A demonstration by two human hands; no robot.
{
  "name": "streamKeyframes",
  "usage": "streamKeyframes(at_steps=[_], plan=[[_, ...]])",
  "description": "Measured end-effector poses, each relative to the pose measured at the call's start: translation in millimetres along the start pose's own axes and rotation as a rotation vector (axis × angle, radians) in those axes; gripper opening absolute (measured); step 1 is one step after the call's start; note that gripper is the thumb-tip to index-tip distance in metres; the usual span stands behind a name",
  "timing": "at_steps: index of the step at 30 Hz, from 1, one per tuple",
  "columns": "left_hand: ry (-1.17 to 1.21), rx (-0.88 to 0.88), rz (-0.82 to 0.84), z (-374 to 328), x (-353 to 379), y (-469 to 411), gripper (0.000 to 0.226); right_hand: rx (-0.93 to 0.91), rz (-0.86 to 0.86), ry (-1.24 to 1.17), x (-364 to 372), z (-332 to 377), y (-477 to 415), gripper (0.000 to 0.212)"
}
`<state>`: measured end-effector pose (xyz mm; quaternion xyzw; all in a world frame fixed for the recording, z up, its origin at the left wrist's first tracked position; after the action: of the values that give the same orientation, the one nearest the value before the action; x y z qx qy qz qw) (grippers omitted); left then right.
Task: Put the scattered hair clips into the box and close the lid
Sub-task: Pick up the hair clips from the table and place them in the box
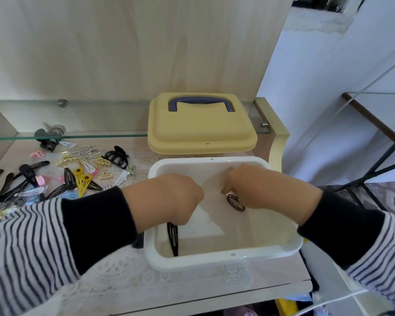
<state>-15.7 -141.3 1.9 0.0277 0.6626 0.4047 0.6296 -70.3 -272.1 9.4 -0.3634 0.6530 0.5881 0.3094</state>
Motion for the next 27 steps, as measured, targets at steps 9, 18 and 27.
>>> streamKeyframes(at_steps=[9,18,27], plan=[[0.152,0.058,-0.282,26.9,-19.7,44.1,0.022,-0.015,-0.197,-0.330,-36.7,-7.2,41.0,0.033],[0.643,-0.039,-0.771,79.1,-10.6,101.5,0.018,-0.081,-0.712,-0.618,-74.3,44.0,54.0,0.016],[0.969,-0.249,-1.189,154.3,74.0,119.0,0.022,-0.191,-1.116,-0.894,-94.3,168.9,15.1,0.016]])
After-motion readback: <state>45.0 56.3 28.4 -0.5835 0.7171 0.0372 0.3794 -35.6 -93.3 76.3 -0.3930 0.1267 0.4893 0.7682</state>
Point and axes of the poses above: each hand's wrist, its own y-axis away from the middle knuckle, its own x-axis out of the palm, z = x × y, the point moved 2 cm from there along -y, towards the middle knuckle, and after that the axes turned 6 degrees about -x, right-handed, at the moved point
